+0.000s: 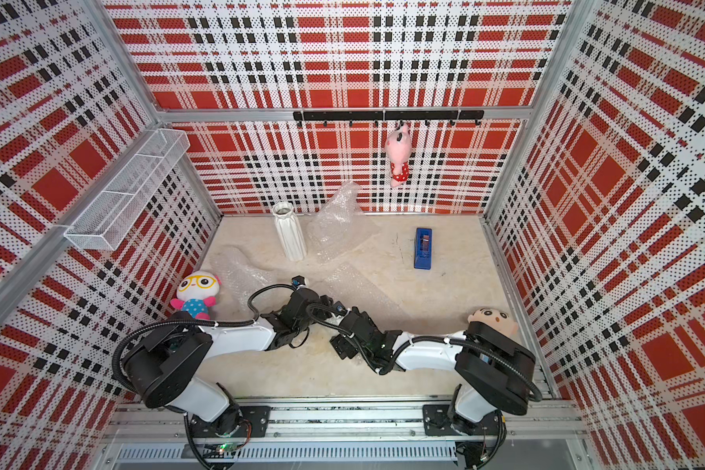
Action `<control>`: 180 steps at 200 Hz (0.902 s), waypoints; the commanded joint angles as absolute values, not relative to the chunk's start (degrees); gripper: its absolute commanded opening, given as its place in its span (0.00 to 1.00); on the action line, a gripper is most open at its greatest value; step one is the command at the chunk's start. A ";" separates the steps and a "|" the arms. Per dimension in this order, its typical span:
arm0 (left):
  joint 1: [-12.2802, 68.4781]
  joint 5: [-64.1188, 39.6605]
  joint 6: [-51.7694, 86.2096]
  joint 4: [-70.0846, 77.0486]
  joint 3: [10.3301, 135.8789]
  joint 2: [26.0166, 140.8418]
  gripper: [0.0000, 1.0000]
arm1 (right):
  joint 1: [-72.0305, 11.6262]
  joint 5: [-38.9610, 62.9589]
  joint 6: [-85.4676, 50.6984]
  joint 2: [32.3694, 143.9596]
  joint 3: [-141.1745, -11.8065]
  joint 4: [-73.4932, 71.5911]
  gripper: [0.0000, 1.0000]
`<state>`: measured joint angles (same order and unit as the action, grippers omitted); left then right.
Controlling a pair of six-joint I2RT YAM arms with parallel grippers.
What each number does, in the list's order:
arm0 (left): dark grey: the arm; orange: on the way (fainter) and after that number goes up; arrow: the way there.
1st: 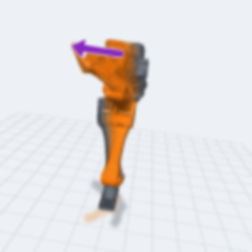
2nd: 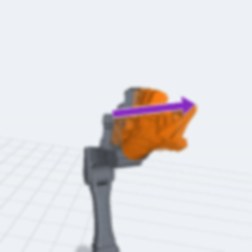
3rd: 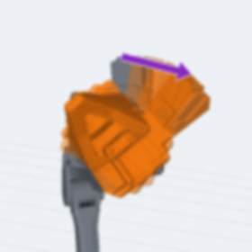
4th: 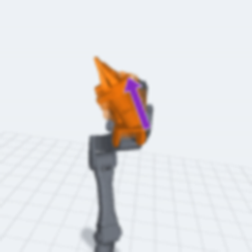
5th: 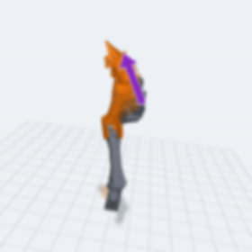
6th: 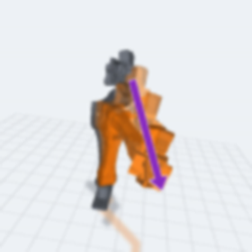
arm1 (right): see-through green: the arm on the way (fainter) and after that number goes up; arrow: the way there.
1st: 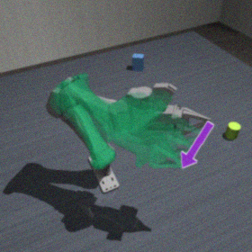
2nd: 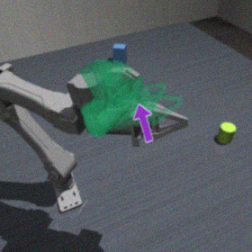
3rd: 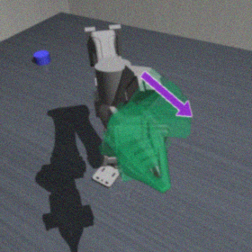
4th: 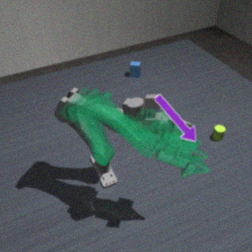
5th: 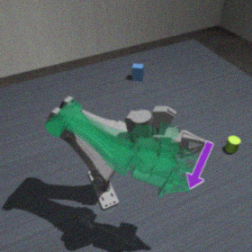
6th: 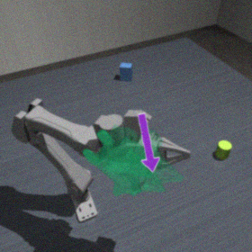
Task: Wrap vases in bubble wrap
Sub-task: Wrap the vase in bubble wrap.
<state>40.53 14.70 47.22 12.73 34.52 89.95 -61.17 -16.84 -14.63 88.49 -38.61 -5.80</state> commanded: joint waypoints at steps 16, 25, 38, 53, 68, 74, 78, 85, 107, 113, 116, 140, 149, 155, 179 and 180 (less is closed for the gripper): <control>40.18 11.99 47.42 12.12 32.21 89.44 0.81 | -61.76 -18.02 -16.14 91.77 -40.75 -7.44 0.84; 40.08 11.79 47.46 12.17 32.17 89.48 0.81 | -61.79 -17.84 -16.43 92.39 -40.85 -7.82 0.83; 39.91 11.65 47.42 12.24 32.17 89.17 0.81 | -61.77 -17.45 -16.76 93.10 -41.02 -7.91 0.81; 39.74 11.41 47.60 12.61 32.00 88.79 0.80 | -61.79 -16.82 -17.20 93.72 -41.20 -7.82 0.78; 39.56 10.93 47.66 12.88 32.08 88.26 0.81 | -61.63 -16.32 -17.70 93.79 -40.88 -7.94 0.73; 39.46 10.75 47.55 12.92 32.17 87.89 0.82 | -61.60 -15.68 -18.06 93.64 -40.64 -8.16 0.72; 39.38 10.60 47.43 13.05 32.24 87.69 0.83 | -61.50 -15.12 -18.33 93.58 -40.44 -8.44 0.71; 39.21 10.31 47.14 13.30 32.47 87.27 0.85 | -61.40 -14.03 -18.98 93.31 -39.79 -9.03 0.69; 38.63 10.34 46.11 13.19 33.84 85.60 0.92 | -60.59 -9.97 -22.12 92.09 -37.42 -12.27 0.67; 38.35 10.62 45.84 12.63 34.30 85.17 0.94 | -60.36 -8.81 -23.11 91.68 -36.68 -13.54 0.66; 38.20 10.84 45.75 12.42 34.54 84.89 0.95 | -60.24 -8.22 -23.57 91.62 -36.30 -14.20 0.66; 36.91 13.08 45.33 10.30 34.98 82.64 1.00 | -58.88 -4.74 -27.40 90.83 -33.99 -18.43 0.66; 36.83 15.56 45.77 9.08 34.33 80.82 0.99 | -58.39 -3.18 -28.88 90.57 -32.91 -20.55 0.66; 36.83 16.95 45.91 9.29 33.31 79.20 0.98 | -58.03 -2.19 -30.23 90.42 -32.19 -22.07 0.66; 36.83 20.12 46.75 8.42 30.35 74.59 0.98 | -56.59 1.79 -36.71 90.72 -29.54 -28.34 0.66; 36.87 20.12 46.71 8.38 30.25 74.56 0.98 | -56.51 1.99 -36.99 90.71 -29.41 -28.58 0.66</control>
